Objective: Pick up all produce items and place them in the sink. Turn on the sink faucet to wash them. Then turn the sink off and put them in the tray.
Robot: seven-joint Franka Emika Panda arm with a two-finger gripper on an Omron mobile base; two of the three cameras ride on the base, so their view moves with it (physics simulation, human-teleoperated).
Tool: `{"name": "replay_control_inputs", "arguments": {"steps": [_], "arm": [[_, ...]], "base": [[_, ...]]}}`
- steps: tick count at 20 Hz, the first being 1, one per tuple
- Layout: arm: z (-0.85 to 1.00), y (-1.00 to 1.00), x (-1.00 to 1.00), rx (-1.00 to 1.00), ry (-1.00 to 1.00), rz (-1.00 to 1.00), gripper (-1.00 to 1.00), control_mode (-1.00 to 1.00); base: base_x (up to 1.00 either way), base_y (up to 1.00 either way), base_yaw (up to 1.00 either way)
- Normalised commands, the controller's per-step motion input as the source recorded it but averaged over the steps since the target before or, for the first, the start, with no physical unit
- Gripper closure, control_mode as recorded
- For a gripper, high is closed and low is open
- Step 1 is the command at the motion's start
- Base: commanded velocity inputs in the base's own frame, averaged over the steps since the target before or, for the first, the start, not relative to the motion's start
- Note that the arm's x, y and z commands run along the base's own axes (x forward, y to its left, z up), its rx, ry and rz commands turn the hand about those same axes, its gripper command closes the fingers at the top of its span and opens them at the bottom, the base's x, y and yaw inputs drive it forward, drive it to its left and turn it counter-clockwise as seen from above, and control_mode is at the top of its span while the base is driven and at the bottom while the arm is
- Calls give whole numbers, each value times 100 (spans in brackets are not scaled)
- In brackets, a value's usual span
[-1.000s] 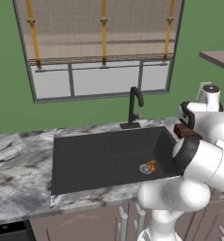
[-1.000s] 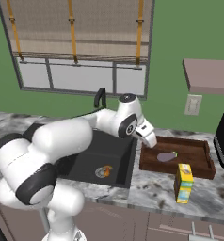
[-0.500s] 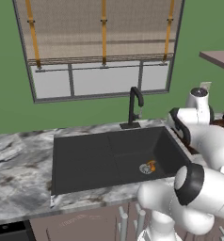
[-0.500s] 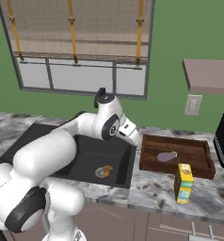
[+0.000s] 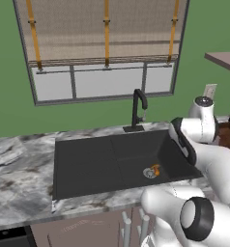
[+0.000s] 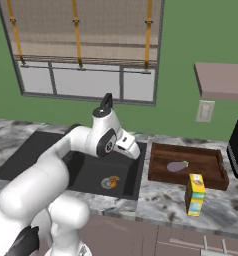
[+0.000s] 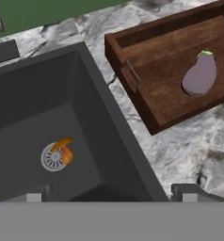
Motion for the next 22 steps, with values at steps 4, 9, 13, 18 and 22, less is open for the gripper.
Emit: {"name": "replay_control_inputs", "arguments": {"steps": [4,9,13,18,22], "arm": [[-5,41,-6,0,0,8,-100,-100],[-14,30,-5,0,0,8,-100,-100],[-13,31,0,0,0,5,-100,-100],[-18,30,0,0,0,5,-100,-100],[-29,24,5,0,0,5,-100,-100]], "base": [[0,0,0],[0,0,0],[0,0,0],[0,0,0],[0,0,0]]}}
